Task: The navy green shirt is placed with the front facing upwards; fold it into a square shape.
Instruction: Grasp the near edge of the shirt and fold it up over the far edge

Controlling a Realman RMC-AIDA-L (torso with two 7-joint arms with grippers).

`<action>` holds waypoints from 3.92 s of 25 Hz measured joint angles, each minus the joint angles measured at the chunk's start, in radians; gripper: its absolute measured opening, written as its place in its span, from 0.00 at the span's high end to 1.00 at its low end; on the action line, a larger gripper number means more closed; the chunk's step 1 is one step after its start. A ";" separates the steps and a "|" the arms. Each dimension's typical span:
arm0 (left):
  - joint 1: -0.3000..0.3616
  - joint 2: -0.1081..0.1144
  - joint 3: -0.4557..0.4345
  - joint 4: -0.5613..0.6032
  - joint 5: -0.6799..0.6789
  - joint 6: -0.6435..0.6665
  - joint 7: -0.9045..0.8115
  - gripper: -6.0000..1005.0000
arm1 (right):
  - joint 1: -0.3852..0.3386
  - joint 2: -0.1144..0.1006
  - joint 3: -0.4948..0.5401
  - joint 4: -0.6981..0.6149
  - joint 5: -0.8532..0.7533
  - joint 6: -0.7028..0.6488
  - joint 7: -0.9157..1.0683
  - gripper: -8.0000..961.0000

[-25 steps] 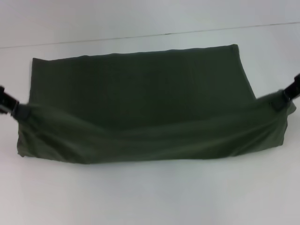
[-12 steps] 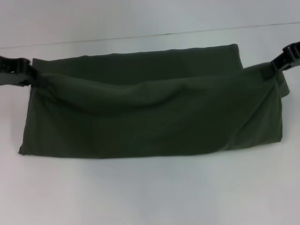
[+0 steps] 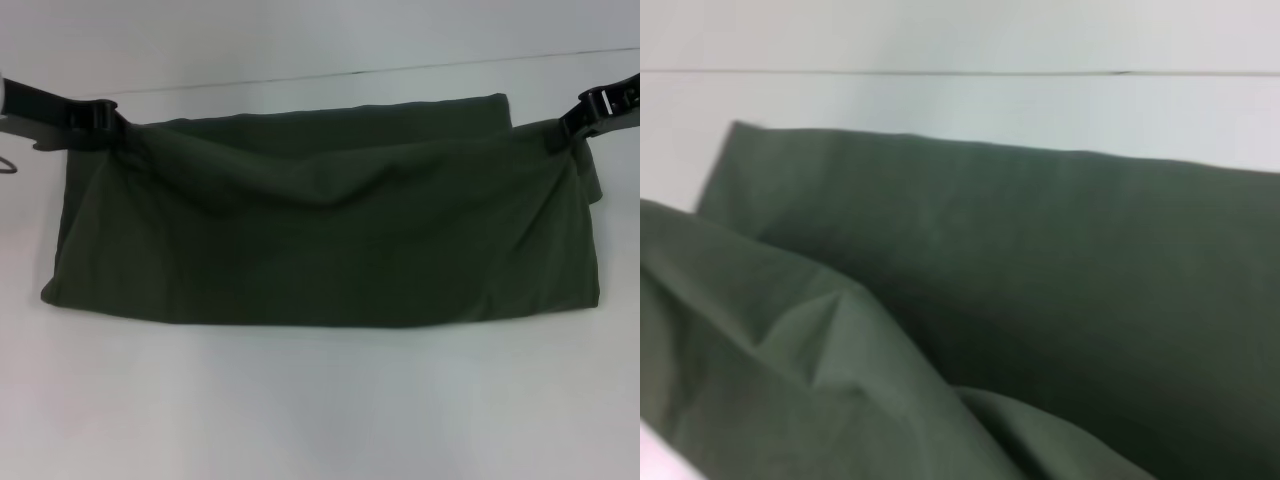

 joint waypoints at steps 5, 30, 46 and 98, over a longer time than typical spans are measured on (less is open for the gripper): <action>-0.005 -0.020 0.002 -0.010 0.002 -0.074 -0.001 0.91 | -0.001 0.021 0.008 0.002 -0.056 0.053 0.002 0.94; -0.023 -0.074 0.026 -0.010 -0.007 -0.272 -0.024 0.91 | -0.008 0.081 0.043 0.021 -0.057 0.262 0.002 0.94; -0.046 -0.083 0.094 -0.102 -0.008 -0.492 -0.040 0.91 | 0.012 0.160 0.036 0.033 -0.055 0.491 -0.007 0.94; -0.057 -0.100 0.147 -0.151 0.082 -0.690 -0.118 0.91 | 0.073 0.201 -0.054 0.204 -0.061 0.863 -0.021 0.94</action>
